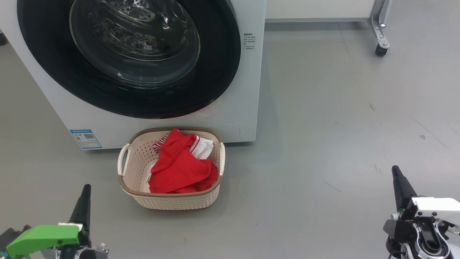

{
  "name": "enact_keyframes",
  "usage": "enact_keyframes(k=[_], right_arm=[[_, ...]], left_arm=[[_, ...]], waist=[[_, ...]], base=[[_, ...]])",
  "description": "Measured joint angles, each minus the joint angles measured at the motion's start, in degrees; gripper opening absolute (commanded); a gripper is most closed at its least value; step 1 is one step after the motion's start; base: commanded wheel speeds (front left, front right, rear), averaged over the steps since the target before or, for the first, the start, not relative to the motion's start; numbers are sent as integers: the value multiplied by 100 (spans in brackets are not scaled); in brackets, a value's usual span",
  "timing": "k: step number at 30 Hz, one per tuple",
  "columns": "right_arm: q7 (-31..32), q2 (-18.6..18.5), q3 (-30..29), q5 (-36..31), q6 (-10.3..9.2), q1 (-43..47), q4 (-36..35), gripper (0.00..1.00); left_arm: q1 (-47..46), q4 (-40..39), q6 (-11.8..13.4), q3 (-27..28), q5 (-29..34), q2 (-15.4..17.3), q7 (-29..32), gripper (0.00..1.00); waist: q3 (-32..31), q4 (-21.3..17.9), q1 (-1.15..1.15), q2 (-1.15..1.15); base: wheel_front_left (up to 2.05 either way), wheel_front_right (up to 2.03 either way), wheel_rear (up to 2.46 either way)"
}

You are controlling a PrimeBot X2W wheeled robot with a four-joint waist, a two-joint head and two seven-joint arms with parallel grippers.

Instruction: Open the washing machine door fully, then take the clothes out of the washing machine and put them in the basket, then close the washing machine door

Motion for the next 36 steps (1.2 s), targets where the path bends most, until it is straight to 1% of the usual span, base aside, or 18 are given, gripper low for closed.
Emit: enact_keyframes(k=[36], right_arm=[[0,0,-2,0,0,0,0,0]], left_arm=[[-2,0,0,11,0,-3,3,0]], waist=[[0,0,0,0]], base=[[0,0,0]])
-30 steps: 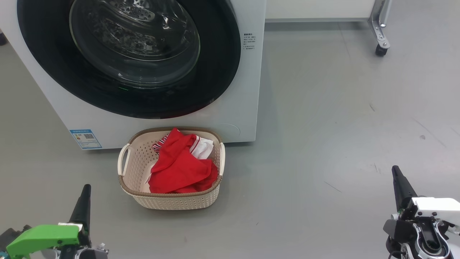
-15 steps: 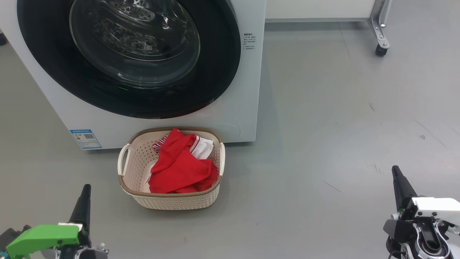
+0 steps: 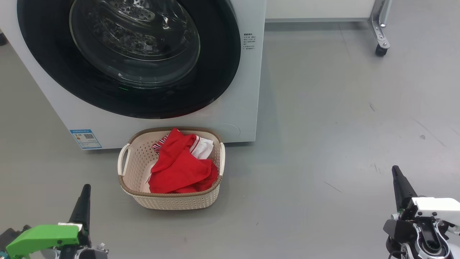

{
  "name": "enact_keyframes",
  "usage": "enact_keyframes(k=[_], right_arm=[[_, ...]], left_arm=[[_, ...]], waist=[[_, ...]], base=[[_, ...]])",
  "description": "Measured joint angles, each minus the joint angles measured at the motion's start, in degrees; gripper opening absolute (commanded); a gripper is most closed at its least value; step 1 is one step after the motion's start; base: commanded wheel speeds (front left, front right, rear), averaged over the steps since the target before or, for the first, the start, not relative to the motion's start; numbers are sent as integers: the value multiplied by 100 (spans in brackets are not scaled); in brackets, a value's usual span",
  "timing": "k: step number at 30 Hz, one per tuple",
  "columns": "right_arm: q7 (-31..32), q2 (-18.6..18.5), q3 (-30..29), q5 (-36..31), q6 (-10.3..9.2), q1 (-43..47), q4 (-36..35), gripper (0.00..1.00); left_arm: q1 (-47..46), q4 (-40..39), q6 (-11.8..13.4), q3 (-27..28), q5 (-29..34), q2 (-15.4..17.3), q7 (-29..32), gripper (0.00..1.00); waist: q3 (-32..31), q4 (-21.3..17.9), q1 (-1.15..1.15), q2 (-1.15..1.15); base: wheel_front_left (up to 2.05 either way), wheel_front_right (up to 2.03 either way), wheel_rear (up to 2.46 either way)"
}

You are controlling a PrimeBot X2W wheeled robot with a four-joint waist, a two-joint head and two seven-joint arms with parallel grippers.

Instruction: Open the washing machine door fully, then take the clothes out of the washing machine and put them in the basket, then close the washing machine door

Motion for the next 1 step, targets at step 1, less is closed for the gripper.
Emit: enact_keyframes(k=[1], right_arm=[[0,0,0,0,0,0,0,0]], left_arm=[[-1,0,0,0,0,0,0,0]], waist=[[0,0,0,0]], base=[[0,0,0]])
